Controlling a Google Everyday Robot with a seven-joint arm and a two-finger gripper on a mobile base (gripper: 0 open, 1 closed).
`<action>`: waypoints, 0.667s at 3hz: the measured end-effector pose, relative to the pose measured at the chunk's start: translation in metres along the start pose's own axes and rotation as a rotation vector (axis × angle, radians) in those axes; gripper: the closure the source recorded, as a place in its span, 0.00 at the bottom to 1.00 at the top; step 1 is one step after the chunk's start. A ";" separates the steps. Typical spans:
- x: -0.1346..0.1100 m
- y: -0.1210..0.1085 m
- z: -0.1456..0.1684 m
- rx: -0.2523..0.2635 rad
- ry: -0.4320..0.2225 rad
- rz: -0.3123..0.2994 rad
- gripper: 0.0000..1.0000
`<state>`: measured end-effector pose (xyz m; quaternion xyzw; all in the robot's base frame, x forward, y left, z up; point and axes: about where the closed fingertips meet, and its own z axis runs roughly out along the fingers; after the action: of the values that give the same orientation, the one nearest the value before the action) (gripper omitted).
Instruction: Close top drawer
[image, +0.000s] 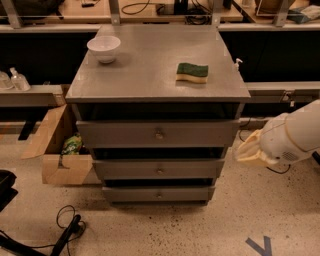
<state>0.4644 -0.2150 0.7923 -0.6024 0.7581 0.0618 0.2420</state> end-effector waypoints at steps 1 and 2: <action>0.001 -0.002 -0.002 0.014 0.000 -0.006 0.82; 0.000 -0.001 0.000 0.009 0.000 -0.008 0.59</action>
Offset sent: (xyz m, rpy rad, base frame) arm 0.0015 -0.0018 0.0011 -0.0033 -0.0126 -0.0003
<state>0.4656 -0.2152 0.7930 -0.6042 0.7561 0.0577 0.2449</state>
